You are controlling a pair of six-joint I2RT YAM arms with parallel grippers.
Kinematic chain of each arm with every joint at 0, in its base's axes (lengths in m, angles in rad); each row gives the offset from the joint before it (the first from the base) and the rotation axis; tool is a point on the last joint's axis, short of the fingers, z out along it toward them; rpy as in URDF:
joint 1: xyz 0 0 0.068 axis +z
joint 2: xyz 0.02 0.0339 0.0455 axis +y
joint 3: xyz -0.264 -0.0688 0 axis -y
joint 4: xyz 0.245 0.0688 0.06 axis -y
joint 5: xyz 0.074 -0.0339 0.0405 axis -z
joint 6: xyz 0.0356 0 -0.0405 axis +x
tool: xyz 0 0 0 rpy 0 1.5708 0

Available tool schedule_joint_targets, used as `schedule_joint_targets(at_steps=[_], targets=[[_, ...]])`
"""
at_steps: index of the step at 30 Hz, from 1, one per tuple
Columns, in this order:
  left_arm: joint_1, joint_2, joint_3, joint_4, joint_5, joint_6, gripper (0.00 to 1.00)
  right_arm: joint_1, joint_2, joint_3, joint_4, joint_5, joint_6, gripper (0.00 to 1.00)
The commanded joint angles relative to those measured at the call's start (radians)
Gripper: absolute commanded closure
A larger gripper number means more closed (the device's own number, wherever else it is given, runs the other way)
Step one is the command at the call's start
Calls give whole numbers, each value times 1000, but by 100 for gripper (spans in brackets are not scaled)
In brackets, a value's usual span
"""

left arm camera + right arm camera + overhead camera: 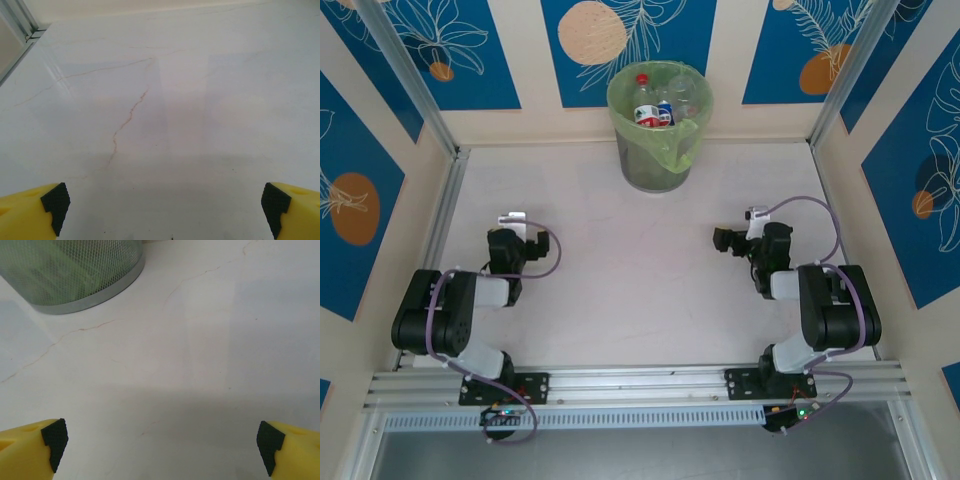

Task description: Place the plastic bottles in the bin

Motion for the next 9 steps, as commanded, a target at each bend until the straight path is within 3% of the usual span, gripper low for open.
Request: schedule_joint_targets(at_steps=[1, 3, 9], targets=[[-7, -4, -2, 29, 14, 15, 0, -2, 2, 24, 36, 24, -20, 1], [-7, -2, 12, 8, 62, 32, 0, -2, 2, 23, 39, 24, -20, 1], [-2, -5, 10, 9, 69, 31, 0, -3, 0, 24, 35, 23, -20, 1]])
